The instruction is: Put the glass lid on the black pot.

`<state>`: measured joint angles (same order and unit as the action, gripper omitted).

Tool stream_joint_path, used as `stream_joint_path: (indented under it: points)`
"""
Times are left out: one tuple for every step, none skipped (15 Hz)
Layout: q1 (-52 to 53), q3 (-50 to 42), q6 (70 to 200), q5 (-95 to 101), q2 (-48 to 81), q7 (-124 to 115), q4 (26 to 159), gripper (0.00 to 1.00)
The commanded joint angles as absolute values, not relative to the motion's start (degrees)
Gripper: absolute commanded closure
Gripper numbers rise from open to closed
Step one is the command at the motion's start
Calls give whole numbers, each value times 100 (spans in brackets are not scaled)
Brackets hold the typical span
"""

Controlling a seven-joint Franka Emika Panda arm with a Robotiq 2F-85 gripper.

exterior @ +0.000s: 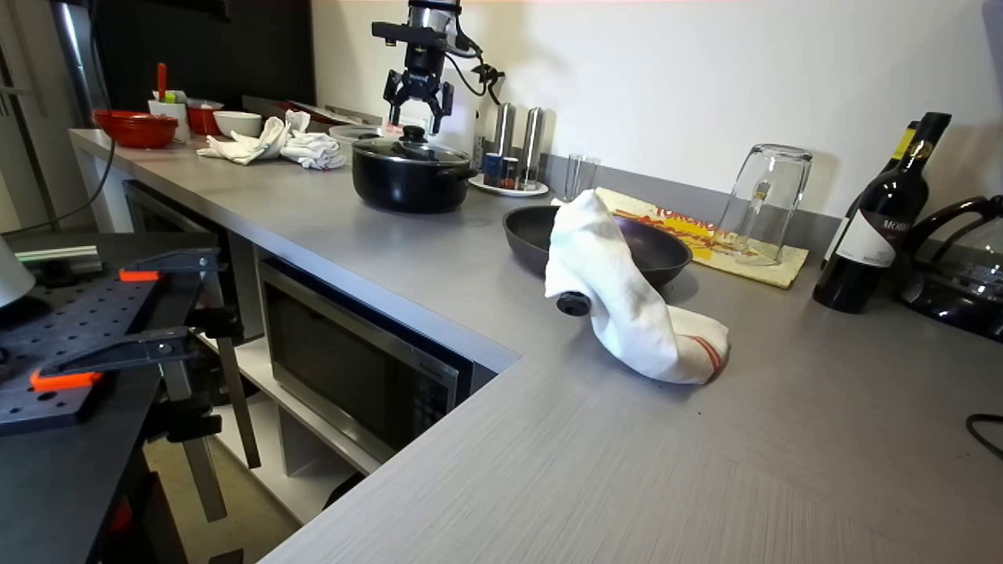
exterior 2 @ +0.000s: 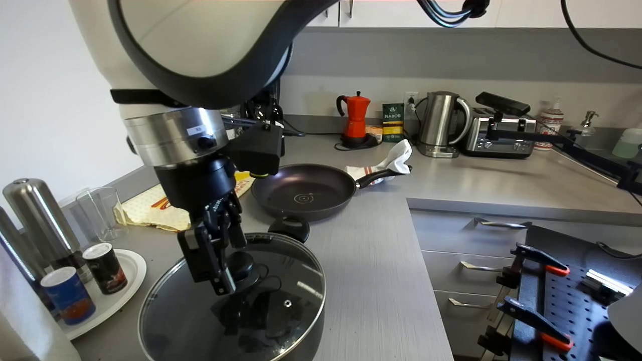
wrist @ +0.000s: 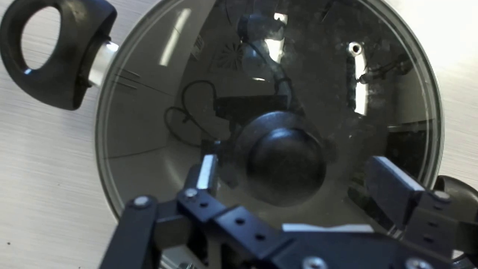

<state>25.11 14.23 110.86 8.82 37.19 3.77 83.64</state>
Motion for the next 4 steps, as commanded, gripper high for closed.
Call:
stream_joint_path:
  points:
    - [2479, 1455, 10992, 779, 3710, 434, 8277, 0]
    - [2526, 1411, 11058, 875, 3741, 378, 8314, 0]
    - [2525, 1411, 11058, 875, 3741, 378, 8313, 0]
    - [2524, 1411, 11058, 875, 3741, 378, 8312, 0]
